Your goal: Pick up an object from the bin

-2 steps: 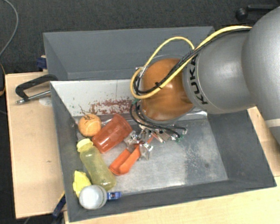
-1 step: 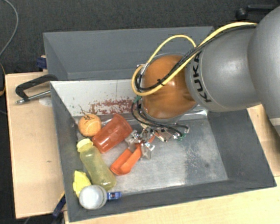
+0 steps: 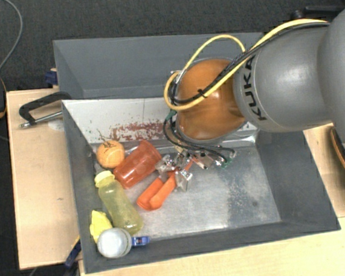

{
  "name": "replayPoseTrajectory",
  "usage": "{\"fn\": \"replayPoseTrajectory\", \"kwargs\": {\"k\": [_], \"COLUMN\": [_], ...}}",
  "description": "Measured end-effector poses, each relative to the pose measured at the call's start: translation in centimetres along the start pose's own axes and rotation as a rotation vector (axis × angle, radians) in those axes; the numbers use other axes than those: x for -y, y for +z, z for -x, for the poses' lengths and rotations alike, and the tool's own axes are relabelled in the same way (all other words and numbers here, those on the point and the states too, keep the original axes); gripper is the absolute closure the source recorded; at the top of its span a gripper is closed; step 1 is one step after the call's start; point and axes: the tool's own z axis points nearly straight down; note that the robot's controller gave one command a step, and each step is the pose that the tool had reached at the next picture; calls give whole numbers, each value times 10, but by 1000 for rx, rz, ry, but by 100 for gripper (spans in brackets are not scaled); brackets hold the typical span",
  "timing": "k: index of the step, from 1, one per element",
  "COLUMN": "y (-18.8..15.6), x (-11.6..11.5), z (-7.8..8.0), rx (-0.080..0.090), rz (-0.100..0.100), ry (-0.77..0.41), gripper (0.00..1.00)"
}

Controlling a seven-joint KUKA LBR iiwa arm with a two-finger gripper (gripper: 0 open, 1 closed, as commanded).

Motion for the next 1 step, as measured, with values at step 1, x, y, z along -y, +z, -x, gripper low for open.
{"fn": "replayPoseTrajectory", "kwargs": {"k": [1], "y": [-23], "x": [0], "z": [1], "rx": [3], "rz": [-1], "ry": [0], "gripper": [100]}}
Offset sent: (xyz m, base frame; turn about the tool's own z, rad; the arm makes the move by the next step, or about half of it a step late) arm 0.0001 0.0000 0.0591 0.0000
